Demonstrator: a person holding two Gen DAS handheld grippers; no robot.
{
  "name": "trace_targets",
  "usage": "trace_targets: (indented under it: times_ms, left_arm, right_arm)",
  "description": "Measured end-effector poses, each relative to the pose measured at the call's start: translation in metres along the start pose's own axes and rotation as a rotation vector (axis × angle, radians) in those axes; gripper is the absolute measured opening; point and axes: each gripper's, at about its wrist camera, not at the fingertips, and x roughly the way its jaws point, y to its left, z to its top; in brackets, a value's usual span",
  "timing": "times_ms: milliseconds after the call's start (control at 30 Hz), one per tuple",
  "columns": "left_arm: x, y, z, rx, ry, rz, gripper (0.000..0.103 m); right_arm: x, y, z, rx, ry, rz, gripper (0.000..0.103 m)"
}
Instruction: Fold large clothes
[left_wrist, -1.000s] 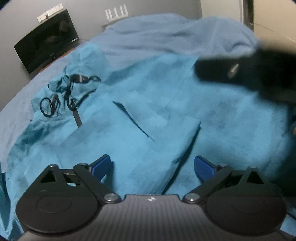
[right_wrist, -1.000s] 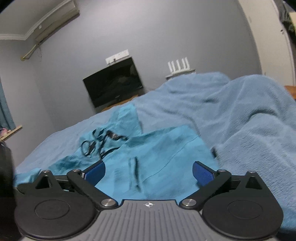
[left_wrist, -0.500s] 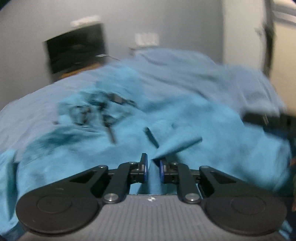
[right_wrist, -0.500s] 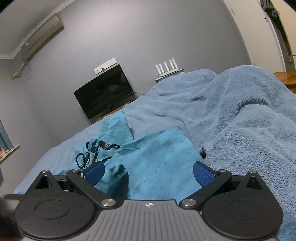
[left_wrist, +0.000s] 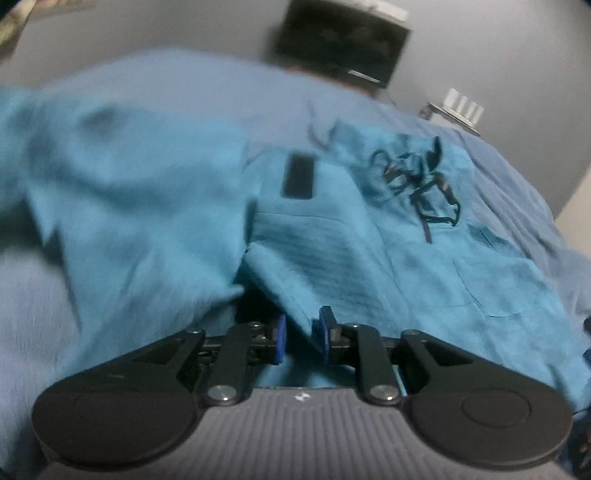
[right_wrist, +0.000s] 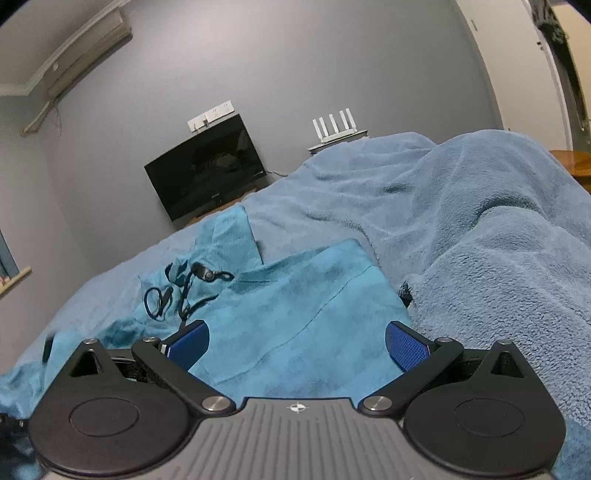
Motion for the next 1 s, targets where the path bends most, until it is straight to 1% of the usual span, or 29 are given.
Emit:
trace_targets:
  times_ms: [33,67,100,133,200,233,267,300,367,433,467,567,633,700,767,833,867,900,933,967,1000]
  left_arm:
    - [-0.002,0.003,-0.002,-0.013,-0.009,-0.002,0.025]
    - [-0.005,0.003,-0.004,-0.014,-0.026,-0.010,0.030]
    - [-0.010,0.001,-0.008,-0.002,-0.046,-0.011,0.042]
    - [-0.014,-0.002,-0.008,0.015,-0.065,-0.011,0.047]
    - [-0.023,-0.012,-0.010,0.067,-0.109,0.005,0.061]
    - [-0.025,-0.020,-0.010,0.093,-0.131,0.012,0.062]
    - [-0.030,-0.026,-0.010,0.126,-0.164,0.015,0.066]
    - [-0.035,-0.031,-0.010,0.156,-0.193,0.018,0.075]
    - [-0.036,-0.048,-0.008,0.219,-0.244,0.004,0.087]
    - [-0.032,-0.065,-0.003,0.288,-0.242,-0.025,0.088]
    - [-0.027,-0.074,-0.002,0.321,-0.232,-0.026,0.088]
    - [-0.004,-0.099,-0.005,0.429,-0.184,-0.048,0.088]
    - [0.019,-0.111,-0.010,0.508,-0.119,-0.055,0.088]
    - [0.044,-0.119,-0.013,0.563,-0.025,-0.039,0.088]
    - [0.062,-0.117,-0.015,0.576,0.037,-0.006,0.088]
    - [0.080,-0.105,-0.018,0.553,0.107,0.057,0.088]
    - [0.085,-0.098,-0.019,0.532,0.118,0.078,0.090]
    - [0.087,-0.090,-0.019,0.495,0.116,0.084,0.090]
    - [0.087,-0.086,-0.018,0.471,0.112,0.072,0.090]
    - [0.086,-0.085,-0.018,0.466,0.105,0.073,0.090]
    - [0.085,-0.088,-0.019,0.477,0.094,0.094,0.090]
  right_arm:
    - [0.001,0.002,-0.001,-0.013,0.003,-0.005,0.103]
    - [0.002,0.004,-0.002,-0.028,0.005,-0.015,0.103]
    - [0.003,0.007,-0.003,-0.044,0.009,-0.024,0.103]
    - [0.004,0.009,-0.004,-0.057,0.012,-0.026,0.103]
    - [0.005,0.014,-0.008,-0.084,0.018,-0.019,0.103]
    - [0.006,0.015,-0.009,-0.094,0.023,-0.010,0.103]
    - [0.006,0.017,-0.010,-0.104,0.030,0.005,0.103]
    - [0.006,0.019,-0.011,-0.111,0.037,0.024,0.103]
    - [0.006,0.023,-0.012,-0.129,0.053,0.078,0.103]
    - [0.007,0.029,-0.015,-0.161,0.064,0.112,0.103]
    - [0.008,0.032,-0.017,-0.180,0.073,0.123,0.103]
    - [0.014,0.043,-0.023,-0.246,0.117,0.135,0.103]
    - [0.017,0.048,-0.027,-0.281,0.147,0.137,0.103]
    - [0.021,0.051,-0.031,-0.301,0.177,0.132,0.103]
    - [0.025,0.051,-0.033,-0.301,0.204,0.124,0.103]
    - [0.031,0.049,-0.034,-0.295,0.229,0.098,0.103]
    - [0.035,0.048,-0.034,-0.290,0.245,0.076,0.103]
    - [0.038,0.046,-0.034,-0.284,0.259,0.059,0.103]
    - [0.042,0.044,-0.035,-0.278,0.268,0.050,0.103]
    - [0.043,0.044,-0.036,-0.277,0.273,0.044,0.103]
    - [0.045,0.045,-0.036,-0.285,0.275,0.036,0.103]
